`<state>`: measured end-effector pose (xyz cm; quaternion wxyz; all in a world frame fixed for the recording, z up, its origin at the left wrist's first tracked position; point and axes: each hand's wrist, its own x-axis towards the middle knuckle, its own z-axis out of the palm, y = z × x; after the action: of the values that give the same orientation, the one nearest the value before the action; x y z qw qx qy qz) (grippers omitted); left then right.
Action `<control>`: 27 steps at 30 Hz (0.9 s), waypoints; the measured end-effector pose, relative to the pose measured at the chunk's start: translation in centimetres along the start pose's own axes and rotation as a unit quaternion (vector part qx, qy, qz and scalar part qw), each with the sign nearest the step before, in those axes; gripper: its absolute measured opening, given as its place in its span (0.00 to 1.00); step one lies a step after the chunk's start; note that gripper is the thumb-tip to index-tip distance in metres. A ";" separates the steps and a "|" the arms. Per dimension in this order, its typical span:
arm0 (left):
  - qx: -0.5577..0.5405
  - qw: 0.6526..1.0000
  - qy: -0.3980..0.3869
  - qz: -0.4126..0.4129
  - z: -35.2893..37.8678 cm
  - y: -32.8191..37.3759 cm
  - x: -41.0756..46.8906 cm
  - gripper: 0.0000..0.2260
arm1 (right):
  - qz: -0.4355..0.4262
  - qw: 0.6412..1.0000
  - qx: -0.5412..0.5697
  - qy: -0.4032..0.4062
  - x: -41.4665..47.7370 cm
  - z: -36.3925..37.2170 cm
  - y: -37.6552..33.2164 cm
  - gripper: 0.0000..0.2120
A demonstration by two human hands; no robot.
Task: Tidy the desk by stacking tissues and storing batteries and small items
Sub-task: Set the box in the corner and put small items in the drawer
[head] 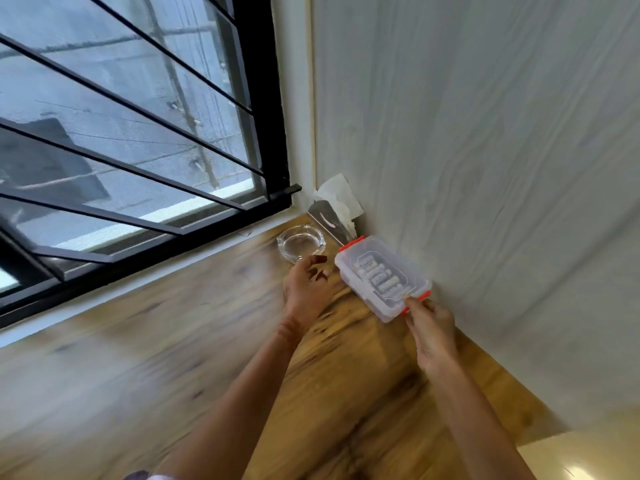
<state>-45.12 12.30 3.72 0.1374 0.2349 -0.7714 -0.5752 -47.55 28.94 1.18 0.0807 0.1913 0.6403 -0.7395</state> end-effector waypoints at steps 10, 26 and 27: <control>-0.018 0.997 0.073 0.032 -10.6 -2.2 -9.4 0.11 | -0.160 0.976 -0.122 -0.079 -10.2 4.5 -0.1 0.20; -0.106 0.953 0.281 -0.047 -31.7 -13.5 -39.8 0.08 | 0.009 0.928 -0.077 -0.365 -42.7 8.1 14.7 0.03; -0.113 0.947 0.297 -0.051 -32.7 -14.3 -41.9 0.07 | 0.054 0.918 -0.070 -0.388 -44.7 7.7 16.0 0.04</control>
<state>9.30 3.95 2.40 0.3569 0.4169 -0.6124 -0.5691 -2.27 13.13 4.64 0.3759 -0.0820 0.5977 -0.7034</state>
